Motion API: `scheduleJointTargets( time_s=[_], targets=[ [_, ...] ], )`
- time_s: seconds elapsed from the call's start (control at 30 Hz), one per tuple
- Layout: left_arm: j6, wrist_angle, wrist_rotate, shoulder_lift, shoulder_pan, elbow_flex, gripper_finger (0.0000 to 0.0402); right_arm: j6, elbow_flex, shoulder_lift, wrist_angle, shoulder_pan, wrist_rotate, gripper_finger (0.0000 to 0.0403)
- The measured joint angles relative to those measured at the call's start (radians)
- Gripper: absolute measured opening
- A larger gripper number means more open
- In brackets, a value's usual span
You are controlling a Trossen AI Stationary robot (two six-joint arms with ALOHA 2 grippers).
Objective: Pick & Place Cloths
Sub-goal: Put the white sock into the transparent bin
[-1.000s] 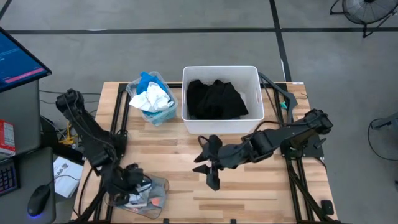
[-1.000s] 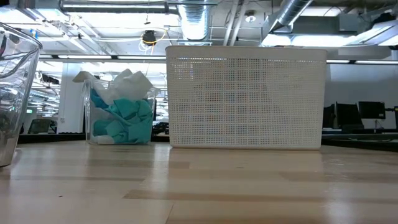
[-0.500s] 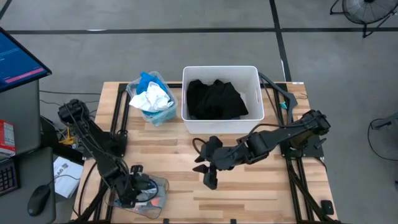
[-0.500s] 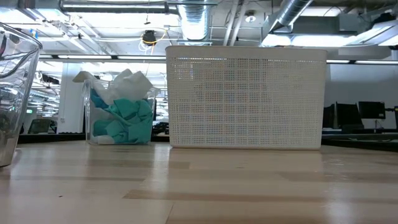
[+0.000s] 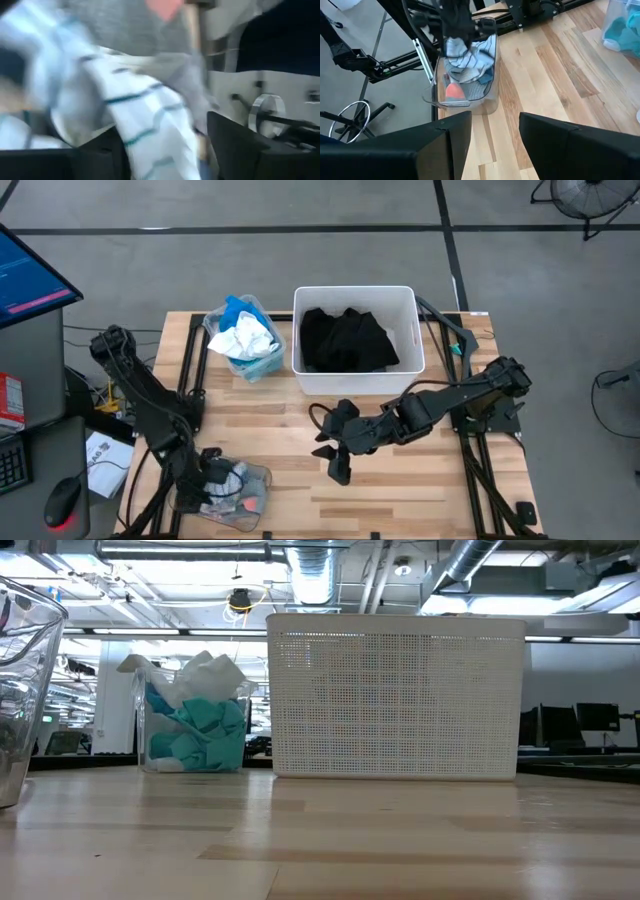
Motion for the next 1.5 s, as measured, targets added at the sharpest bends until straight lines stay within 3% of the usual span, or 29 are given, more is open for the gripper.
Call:
scheduleJointTargets(
  time_s=[0.17, 0.37, 0.63, 0.9, 1.07, 1.17, 1.43, 1.5],
  targets=[
    [-0.109, -0.001, 0.039, -0.147, 0.000, 0.000, 0.0242, 0.000, 0.000, 0.000, 0.000, 0.000, 0.000, 0.0162],
    [-0.197, -0.001, 0.051, -0.255, -0.001, 0.000, 0.0220, 0.007, 0.000, 0.000, 0.000, 0.000, 0.000, 0.0164],
    [-0.268, 0.000, 0.168, -0.239, -0.035, 0.000, 0.0150, 0.019, 0.000, 0.000, -0.004, 0.007, 0.000, 0.0161],
    [-0.322, -0.010, 0.159, -0.225, -0.131, 0.000, 0.0016, 0.026, 0.000, 0.000, -0.043, 0.019, 0.000, 0.0159],
    [-0.368, -0.027, 0.155, -0.225, -0.162, 0.000, 0.0003, 0.026, 0.000, 0.000, -0.045, 0.019, 0.002, 0.0154],
    [-0.366, -0.025, 0.072, -0.226, -0.159, 0.000, 0.0001, 0.021, 0.000, 0.000, -0.047, 0.019, 0.003, 0.0151],
    [-0.243, -0.016, -0.413, -0.208, -0.153, 0.000, 0.0000, 0.018, 0.000, 0.000, -0.049, 0.017, 0.004, 0.0144],
    [-0.239, -0.013, -0.434, -0.186, -0.153, -0.015, 0.0000, 0.018, 0.000, 0.000, -0.049, 0.017, 0.004, 0.0143]
  ],
)
